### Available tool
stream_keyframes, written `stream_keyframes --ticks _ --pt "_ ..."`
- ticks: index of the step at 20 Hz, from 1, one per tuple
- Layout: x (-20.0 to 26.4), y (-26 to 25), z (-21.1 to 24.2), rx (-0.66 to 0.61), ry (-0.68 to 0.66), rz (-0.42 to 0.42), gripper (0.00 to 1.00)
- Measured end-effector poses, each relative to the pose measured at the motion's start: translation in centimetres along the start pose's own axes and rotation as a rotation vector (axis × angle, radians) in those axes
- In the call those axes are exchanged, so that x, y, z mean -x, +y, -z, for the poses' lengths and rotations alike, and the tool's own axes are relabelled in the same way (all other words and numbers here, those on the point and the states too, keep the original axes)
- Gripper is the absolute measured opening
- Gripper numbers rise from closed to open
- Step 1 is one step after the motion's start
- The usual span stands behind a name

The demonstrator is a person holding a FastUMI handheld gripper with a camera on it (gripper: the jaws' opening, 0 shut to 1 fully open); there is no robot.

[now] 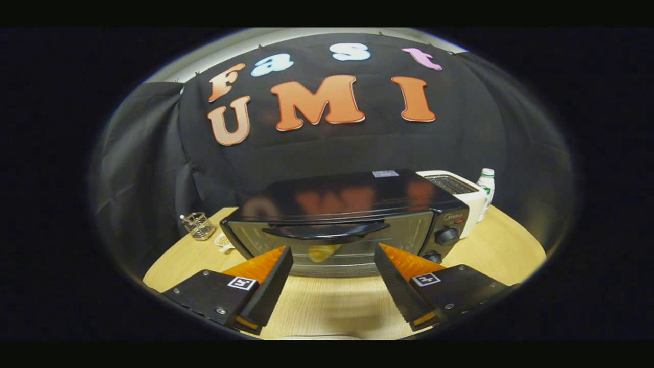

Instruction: Open the toaster oven, put the food inside, and close the toaster oven door.

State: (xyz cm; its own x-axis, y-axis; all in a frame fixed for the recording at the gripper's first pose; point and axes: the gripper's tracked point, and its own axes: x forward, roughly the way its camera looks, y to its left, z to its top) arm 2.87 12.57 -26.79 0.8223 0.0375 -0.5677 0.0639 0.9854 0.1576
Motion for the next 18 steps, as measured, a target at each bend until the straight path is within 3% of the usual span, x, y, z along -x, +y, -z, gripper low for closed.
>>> stream_keyframes --ticks 9,16,18 --pt "9.7 -1.6 -10.2 0.055 -0.338 -0.021 0.94" --pt "16.7 -3.4 -14.2 0.090 -0.512 0.010 0.95" --pt "18.2 -2.9 -14.8 0.091 -0.561 -0.015 0.95"
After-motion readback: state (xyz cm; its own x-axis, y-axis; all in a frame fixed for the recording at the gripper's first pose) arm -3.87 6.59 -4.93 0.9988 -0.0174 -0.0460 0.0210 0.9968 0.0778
